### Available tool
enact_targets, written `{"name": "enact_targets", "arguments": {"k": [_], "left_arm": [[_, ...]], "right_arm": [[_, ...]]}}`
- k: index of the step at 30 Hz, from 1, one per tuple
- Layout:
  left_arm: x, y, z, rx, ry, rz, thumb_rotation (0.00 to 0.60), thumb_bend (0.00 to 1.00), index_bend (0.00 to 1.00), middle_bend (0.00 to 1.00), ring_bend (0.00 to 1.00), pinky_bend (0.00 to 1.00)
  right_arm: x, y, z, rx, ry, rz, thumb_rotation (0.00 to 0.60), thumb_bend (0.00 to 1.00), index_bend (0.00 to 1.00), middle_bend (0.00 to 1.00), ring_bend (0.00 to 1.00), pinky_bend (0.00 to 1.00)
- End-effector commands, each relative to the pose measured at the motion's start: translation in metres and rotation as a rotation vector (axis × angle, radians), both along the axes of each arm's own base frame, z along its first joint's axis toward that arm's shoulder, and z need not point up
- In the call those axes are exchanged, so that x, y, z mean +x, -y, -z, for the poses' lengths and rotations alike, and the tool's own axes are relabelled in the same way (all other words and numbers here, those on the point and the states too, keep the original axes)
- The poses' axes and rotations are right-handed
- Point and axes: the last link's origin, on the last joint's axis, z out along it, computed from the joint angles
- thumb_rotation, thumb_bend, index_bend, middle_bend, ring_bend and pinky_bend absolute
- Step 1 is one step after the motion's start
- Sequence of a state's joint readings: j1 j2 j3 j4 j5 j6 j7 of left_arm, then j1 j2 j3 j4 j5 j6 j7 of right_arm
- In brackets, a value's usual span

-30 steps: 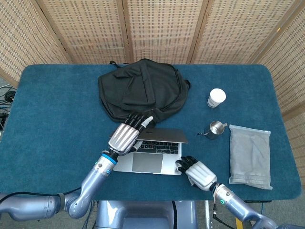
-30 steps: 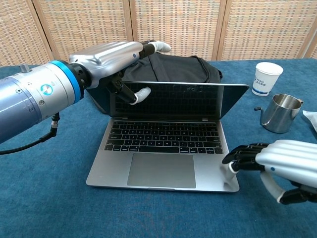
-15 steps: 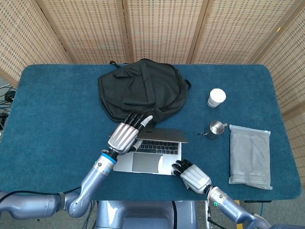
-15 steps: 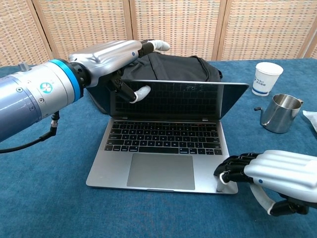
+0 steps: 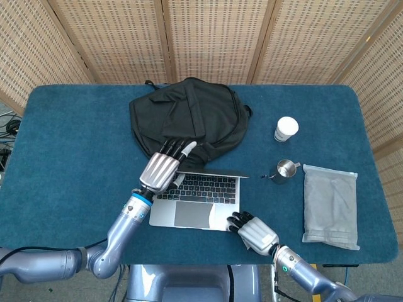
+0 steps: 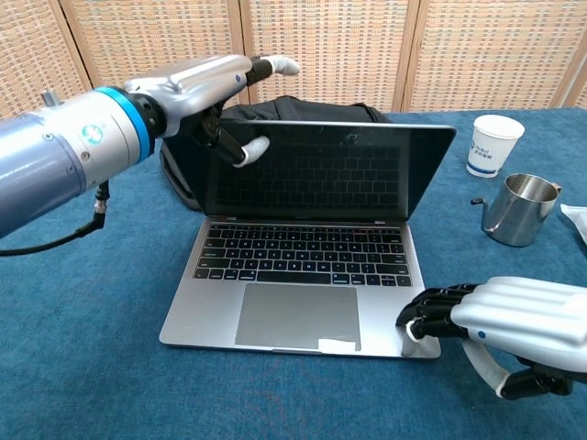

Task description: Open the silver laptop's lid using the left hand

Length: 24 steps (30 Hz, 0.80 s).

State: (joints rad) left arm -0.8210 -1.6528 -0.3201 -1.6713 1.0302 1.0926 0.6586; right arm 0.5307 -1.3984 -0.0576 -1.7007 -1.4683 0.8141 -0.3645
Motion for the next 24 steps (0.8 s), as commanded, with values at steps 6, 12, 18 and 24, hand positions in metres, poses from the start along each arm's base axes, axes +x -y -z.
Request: {"name": "enact_targets", "arguments": {"k": [6,12,18,24], "left_arm": [[-0.002,-0.027,-0.015,0.049,-0.004,-0.057,0.6,0.48,0.0,0.0,0.0,0.0],[-0.009,-0.045,-0.016,0.061,-0.032,-0.111,0.6,0.48,0.0,0.0,0.0,0.0],[-0.012,-0.058,-0.02,0.08,-0.021,-0.142,0.6,0.48,0.0,0.0,0.0,0.0],[-0.015,-0.071,-0.03,0.105,-0.024,-0.16,0.6,0.48,0.0,0.0,0.0,0.0]], "right_arm": [[0.001,0.001,0.002,-0.004,-0.021,-0.027,0.6,1.0,0.23,0.2,0.05,0.12],[0.002,0.001,0.005,0.017,-0.02,-0.015,0.6,1.0,0.25,0.25,0.1,0.14],[0.003,0.001,0.007,0.025,-0.004,-0.009,0.6,1.0,0.27,0.31,0.13,0.14],[0.003,0.002,0.009,0.036,0.003,-0.007,0.6,1.0,0.3,0.33,0.15,0.14]]}}
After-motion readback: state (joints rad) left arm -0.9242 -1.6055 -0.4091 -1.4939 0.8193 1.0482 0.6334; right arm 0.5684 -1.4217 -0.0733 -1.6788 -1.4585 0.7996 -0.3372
